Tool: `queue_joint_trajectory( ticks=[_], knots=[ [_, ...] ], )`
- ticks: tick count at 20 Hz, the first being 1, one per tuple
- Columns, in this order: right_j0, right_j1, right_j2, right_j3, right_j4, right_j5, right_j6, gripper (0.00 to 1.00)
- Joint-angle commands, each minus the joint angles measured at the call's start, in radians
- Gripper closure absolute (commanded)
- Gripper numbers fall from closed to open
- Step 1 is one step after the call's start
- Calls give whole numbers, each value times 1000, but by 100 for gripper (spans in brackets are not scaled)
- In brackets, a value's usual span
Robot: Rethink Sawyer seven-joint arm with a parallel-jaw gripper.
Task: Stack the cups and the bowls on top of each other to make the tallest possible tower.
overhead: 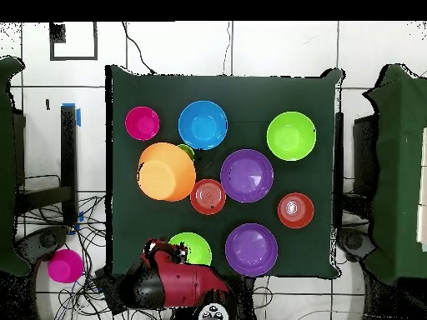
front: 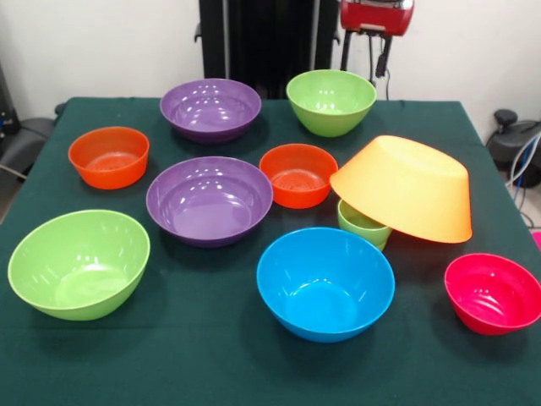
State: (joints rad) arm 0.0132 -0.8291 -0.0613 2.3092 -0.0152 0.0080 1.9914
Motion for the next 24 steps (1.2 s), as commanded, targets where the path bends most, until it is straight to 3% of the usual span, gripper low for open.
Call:
queue_joint_trajectory(
  ticks=[1, 4, 9, 13, 15, 20, 24],
  knots=[
    [-173, -56, 213, 50, -149, 25, 0, 0],
    [-215, -44, 244, 55, -169, 43, -1, 0],
    [-175, 5, 191, -18, -215, 38, 6, 0],
    [-206, 72, 209, -67, -247, 47, -9, 0],
    [-208, 96, 202, -100, -263, 5, 1, 0],
    [-193, 148, 223, -162, -252, -7, 31, 0],
    [-127, 143, 191, -174, -226, -19, 70, 0]
  ],
)
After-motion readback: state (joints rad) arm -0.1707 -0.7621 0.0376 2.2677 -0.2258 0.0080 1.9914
